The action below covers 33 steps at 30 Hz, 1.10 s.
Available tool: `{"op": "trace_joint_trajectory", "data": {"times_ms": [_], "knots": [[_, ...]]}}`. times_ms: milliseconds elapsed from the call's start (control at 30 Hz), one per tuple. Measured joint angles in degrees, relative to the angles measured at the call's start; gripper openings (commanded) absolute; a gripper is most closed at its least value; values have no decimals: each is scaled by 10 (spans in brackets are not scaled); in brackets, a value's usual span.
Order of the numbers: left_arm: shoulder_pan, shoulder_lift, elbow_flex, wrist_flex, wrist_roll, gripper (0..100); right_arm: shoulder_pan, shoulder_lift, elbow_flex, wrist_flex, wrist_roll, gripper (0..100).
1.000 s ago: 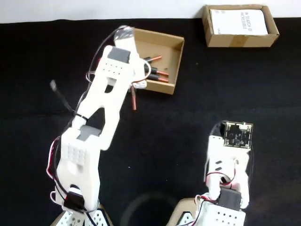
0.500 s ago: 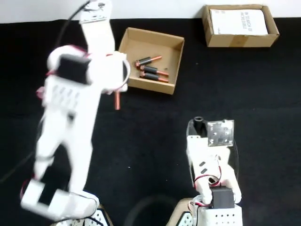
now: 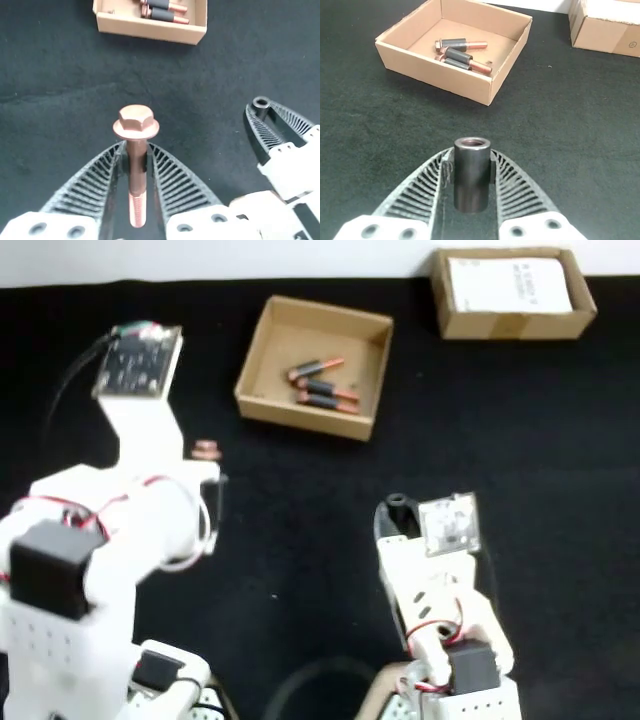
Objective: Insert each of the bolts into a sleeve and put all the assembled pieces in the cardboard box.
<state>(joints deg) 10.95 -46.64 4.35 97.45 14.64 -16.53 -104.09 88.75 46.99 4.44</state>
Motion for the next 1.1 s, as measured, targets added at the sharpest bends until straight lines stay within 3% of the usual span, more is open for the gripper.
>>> {"op": "trace_joint_trajectory", "data": {"times_ms": [133, 300, 467, 600, 733, 867, 1100], "knots": [[0, -108, 117, -66, -54, 8, 0, 0, 0, 0, 0, 6], [0, -252, 286, -215, -76, 8, 0, 0, 0, 0, 0, 6], [0, -321, 448, -413, -74, 8, 0, 0, 0, 0, 0, 6], [0, -302, 528, -560, -9, 8, 0, 0, 0, -27, 0, 6], [0, -219, 535, -651, 78, 8, -5, 0, 0, -112, 0, 6], [0, -101, 474, -672, 148, 8, -17, 0, 0, -153, -2, 6], [34, 89, 276, -674, 177, 8, -20, 0, 2, -156, -2, 6]]}}
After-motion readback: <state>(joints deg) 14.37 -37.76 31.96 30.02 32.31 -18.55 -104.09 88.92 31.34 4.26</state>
